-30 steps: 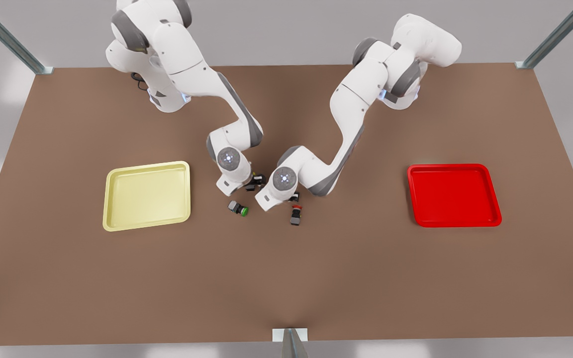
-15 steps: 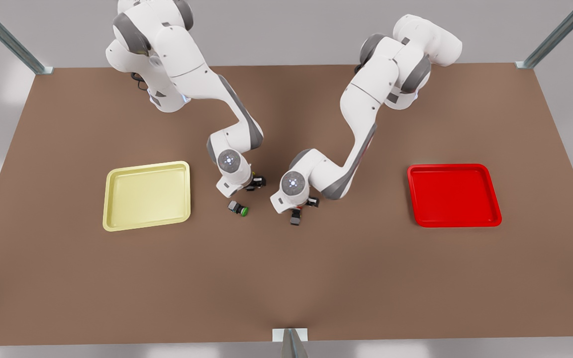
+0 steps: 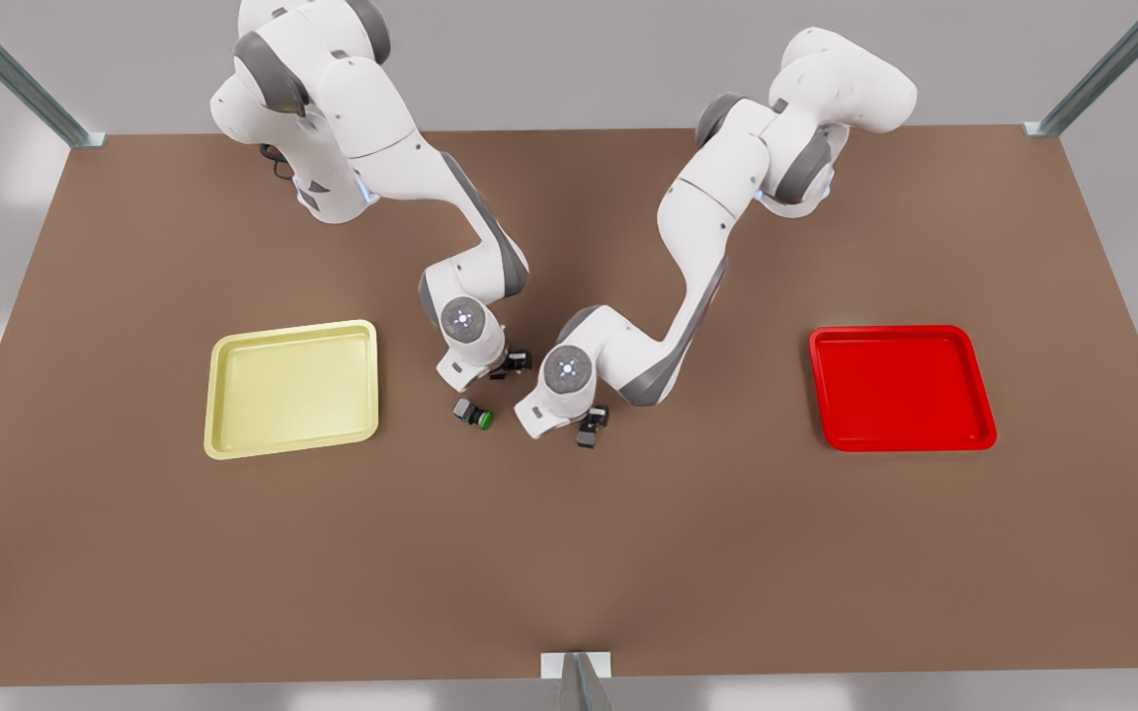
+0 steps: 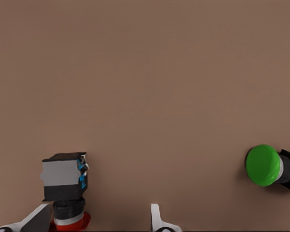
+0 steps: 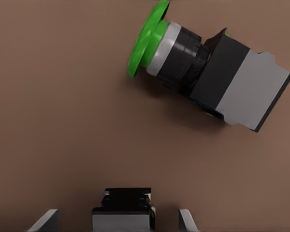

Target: Place the switches on the corresponding trays according to their colors

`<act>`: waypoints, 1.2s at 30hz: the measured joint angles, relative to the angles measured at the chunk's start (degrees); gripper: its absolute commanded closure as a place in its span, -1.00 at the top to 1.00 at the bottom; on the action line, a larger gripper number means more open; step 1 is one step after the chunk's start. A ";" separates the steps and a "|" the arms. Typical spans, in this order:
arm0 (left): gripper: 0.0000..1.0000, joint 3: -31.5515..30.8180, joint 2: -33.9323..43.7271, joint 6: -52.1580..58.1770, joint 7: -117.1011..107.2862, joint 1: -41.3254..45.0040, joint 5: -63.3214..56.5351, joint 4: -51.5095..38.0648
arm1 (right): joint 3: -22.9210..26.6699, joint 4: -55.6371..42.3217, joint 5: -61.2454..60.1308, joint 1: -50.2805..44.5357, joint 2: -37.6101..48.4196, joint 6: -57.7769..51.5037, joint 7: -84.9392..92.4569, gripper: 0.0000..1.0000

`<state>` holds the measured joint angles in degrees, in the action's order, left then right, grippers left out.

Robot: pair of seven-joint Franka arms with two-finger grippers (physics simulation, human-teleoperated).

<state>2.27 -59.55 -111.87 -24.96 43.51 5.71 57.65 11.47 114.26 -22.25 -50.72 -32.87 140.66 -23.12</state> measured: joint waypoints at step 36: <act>1.00 14.43 -1.27 6.23 0.63 5.18 12.61 1.15 | 0.04 -0.09 0.01 0.62 0.18 -0.39 0.35 0.13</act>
<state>16.70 -60.82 -105.64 -24.33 48.69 18.32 58.80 11.51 114.17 -22.24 -50.10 -32.70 140.27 -22.76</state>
